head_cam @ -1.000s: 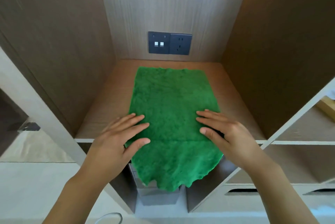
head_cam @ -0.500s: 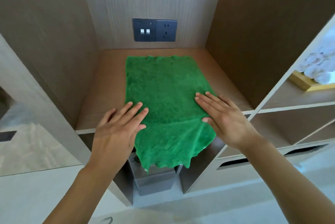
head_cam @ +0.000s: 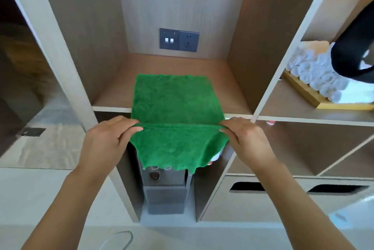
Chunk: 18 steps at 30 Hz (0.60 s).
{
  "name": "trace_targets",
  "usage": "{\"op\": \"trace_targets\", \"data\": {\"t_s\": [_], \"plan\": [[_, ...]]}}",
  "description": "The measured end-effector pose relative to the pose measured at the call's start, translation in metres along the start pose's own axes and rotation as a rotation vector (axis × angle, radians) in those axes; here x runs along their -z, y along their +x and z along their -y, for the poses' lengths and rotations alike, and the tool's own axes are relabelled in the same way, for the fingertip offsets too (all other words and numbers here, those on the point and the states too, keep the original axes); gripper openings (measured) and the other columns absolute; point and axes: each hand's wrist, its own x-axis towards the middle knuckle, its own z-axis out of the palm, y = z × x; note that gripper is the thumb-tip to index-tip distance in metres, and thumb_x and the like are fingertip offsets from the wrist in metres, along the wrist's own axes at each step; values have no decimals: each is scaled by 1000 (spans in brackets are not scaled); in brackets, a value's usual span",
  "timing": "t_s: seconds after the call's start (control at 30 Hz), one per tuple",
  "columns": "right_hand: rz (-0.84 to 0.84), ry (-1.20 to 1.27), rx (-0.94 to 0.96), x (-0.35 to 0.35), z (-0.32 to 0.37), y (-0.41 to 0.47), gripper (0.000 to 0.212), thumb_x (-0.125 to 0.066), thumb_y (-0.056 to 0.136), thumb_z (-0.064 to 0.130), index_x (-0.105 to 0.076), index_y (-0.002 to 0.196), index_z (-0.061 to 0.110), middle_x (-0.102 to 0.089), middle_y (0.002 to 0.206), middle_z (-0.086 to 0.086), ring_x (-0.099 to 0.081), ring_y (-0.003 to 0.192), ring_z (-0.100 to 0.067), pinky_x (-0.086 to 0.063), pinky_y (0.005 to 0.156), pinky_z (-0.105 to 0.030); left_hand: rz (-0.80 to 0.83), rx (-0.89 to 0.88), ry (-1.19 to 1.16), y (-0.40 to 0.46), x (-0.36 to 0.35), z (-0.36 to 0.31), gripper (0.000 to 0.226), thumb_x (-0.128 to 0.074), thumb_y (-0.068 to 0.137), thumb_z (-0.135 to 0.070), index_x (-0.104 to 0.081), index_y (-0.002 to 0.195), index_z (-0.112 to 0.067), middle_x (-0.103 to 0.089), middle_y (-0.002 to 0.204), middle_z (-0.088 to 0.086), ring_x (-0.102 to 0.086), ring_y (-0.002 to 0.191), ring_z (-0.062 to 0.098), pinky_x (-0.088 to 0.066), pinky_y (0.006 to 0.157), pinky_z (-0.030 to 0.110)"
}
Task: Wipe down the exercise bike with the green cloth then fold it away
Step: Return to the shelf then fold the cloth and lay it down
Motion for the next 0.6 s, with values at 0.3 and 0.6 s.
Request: {"op": "trace_targets", "data": {"t_s": [0.3,0.6], "plan": [[24,222,70,54,1,-64,19,-69,98,4,-78,113,12,-78,104,-2,-73,92,-24,-62,80,-41,-31,126,-83,-89,41,-96,22,-63,99,-19,-78,106,-5,-74,101,1,-69,87,19,-54,84,27],[-3,369,93,72,27,-69,23,-65,99,2,-78,109,18,-76,99,4,-68,91,-15,-58,81,-39,-142,248,50,-112,85,-127,14,-73,94,-13,-79,105,-5,-76,99,-2,-68,81,16,-46,82,7]]}}
